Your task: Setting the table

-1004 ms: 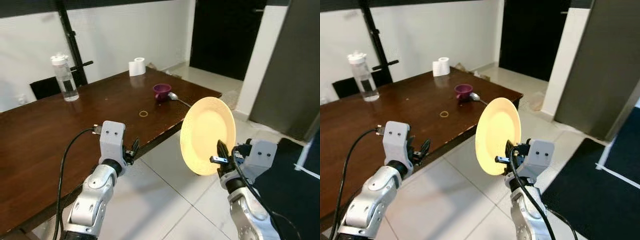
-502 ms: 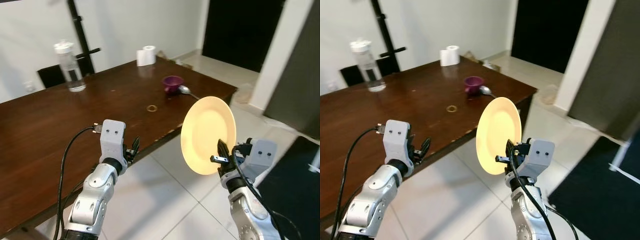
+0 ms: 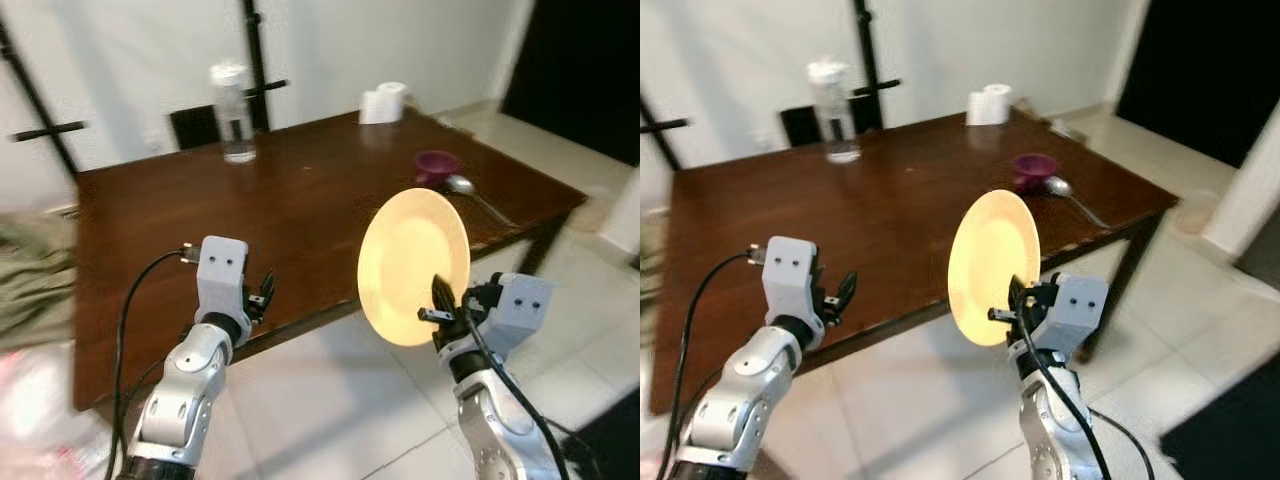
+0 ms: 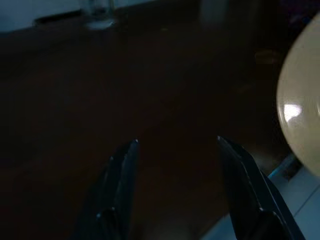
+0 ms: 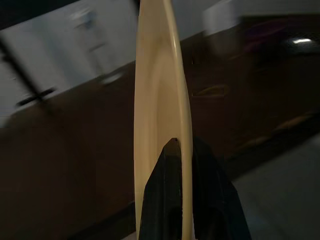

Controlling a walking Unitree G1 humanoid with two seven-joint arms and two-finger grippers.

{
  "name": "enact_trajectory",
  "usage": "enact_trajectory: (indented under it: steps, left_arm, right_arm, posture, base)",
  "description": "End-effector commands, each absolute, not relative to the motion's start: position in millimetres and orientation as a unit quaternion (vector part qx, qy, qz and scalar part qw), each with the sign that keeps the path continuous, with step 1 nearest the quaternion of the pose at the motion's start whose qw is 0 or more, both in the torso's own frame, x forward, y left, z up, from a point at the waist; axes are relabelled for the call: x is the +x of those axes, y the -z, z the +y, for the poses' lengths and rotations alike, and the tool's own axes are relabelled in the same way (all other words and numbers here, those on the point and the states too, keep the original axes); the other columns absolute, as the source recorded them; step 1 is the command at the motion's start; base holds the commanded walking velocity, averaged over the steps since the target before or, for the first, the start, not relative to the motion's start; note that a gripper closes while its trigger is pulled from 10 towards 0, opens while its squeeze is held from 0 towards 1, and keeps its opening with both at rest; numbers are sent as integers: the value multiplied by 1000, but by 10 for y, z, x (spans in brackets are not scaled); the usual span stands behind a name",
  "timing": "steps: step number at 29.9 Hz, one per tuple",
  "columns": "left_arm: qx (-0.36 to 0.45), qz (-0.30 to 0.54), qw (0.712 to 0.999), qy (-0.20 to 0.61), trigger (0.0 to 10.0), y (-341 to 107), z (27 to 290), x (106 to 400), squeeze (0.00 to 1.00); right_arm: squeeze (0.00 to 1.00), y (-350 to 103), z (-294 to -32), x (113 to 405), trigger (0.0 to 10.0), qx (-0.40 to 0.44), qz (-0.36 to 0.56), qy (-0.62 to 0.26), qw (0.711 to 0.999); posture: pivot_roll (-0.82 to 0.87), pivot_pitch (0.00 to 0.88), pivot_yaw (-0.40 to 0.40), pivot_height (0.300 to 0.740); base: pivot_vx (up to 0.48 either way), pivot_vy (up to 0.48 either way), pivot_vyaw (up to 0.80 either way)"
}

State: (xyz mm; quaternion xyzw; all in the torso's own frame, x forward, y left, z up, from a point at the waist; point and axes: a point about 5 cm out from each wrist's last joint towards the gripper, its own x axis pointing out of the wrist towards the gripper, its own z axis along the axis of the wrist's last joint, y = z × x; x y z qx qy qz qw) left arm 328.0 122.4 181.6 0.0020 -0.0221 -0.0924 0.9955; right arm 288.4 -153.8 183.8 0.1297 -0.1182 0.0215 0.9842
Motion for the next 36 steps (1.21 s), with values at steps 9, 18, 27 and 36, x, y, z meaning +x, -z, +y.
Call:
enact_trajectory:
  steps: [9,18,27,36]
  left_arm:
    - [3,-9,996,91,10000,-1770,1238,3270,0]
    - [3,-7,996,92,10000,-1767,1235,3269,0]
    - [4,-7,996,91,10000,-1769,1234,3270,0]
    - [4,-8,996,89,10000,-1775,1234,3272,0]
  right_arm:
    - [0,-1840,-1525,2863,10000,141,-120,-27,982]
    - [0,-1831,-1525,2857,10000,141,-118,-26,983]
    - [0,-1827,-1524,2858,10000,142,-118,-26,983]
    - [0,-1828,-1521,2861,10000,142,-118,-29,982]
  posture:
    - [-81,30,104,740]
    - [-81,31,106,740]
    - [-80,30,106,740]
    - [-79,23,104,740]
  base:
    - [0,0,800]
    - [0,0,800]
    - [0,0,800]
    - [0,0,800]
